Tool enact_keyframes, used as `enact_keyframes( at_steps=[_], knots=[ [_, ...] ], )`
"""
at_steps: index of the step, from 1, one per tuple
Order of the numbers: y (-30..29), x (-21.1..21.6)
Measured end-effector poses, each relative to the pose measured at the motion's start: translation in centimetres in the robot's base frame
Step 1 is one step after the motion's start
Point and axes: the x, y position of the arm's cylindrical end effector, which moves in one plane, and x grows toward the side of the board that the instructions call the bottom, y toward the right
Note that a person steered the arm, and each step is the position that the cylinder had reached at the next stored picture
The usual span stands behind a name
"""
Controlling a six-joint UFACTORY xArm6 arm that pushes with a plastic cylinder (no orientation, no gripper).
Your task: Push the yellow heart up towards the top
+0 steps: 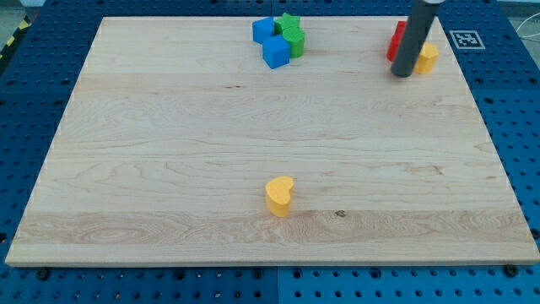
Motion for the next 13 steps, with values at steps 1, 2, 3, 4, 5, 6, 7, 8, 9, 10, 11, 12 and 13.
enact_keyframes(
  at_steps=[1, 2, 3, 4, 5, 6, 7, 8, 9, 10, 11, 12, 13],
  knots=[
    [-3.9, 1.9],
    [-7.6, 4.4],
    [-12.2, 7.6],
    [-16.5, 10.5],
    [-19.7, 13.1],
    [-23.4, 16.6],
    [-24.7, 21.1],
    [-21.6, 23.4],
    [-16.3, 23.5],
    [-13.0, 20.5],
    [-11.4, 18.0],
    [-12.2, 17.8],
    [-12.3, 16.9]
  ],
)
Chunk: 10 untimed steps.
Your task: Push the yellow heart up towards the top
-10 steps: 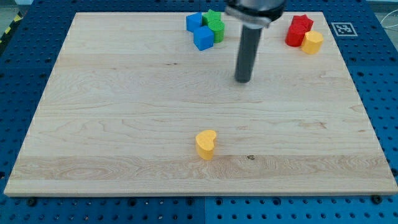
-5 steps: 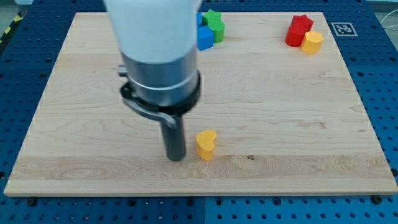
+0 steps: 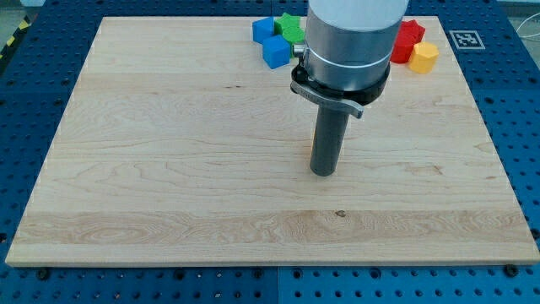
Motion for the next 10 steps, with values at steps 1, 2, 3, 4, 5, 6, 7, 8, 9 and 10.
enact_keyframes(
  at_steps=[1, 2, 3, 4, 5, 6, 7, 8, 9, 10],
  knots=[
    [0.6, -1.4],
    [2.7, -3.7],
    [2.6, -4.8],
    [0.0, -4.7],
    [0.3, -6.0],
    [2.8, -7.7],
    [3.3, -8.8],
    [1.0, -8.7],
    [1.1, -10.1],
    [2.8, -12.0]
  ],
)
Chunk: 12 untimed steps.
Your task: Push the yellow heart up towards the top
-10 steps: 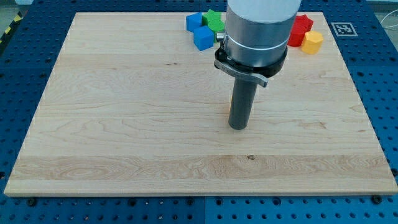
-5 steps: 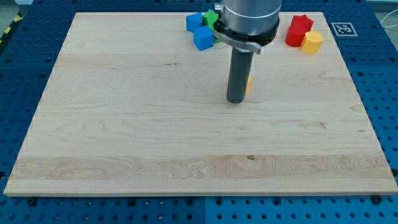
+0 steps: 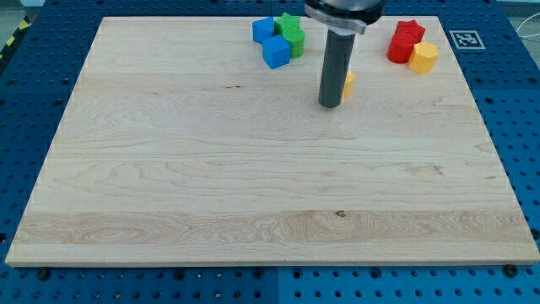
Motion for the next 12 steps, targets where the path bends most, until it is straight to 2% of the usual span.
enact_keyframes(
  at_steps=[6, 8, 11, 12],
  knots=[
    [1.0, 1.7],
    [-0.9, 0.7],
    [4.0, -2.0],
    [3.7, -2.1]
  ],
)
